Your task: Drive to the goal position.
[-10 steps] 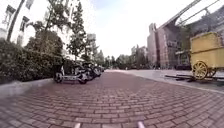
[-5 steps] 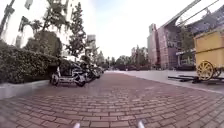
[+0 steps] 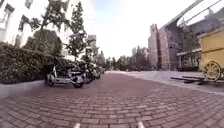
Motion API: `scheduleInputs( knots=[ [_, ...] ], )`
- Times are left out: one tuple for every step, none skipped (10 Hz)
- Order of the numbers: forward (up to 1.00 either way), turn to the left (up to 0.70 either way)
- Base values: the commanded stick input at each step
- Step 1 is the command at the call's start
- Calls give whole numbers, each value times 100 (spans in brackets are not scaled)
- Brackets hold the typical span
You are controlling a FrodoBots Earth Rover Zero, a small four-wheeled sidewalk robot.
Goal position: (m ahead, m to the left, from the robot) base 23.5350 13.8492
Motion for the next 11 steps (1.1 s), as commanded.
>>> scheduleInputs(
  knots=[
    [70, 0],
    [70, 0],
    [70, 0],
    [70, 0],
    [70, 0],
    [70, 0],
    [70, 0],
    [70, 0],
    [70, 0],
    [70, 0],
    [70, 0]
  ],
)
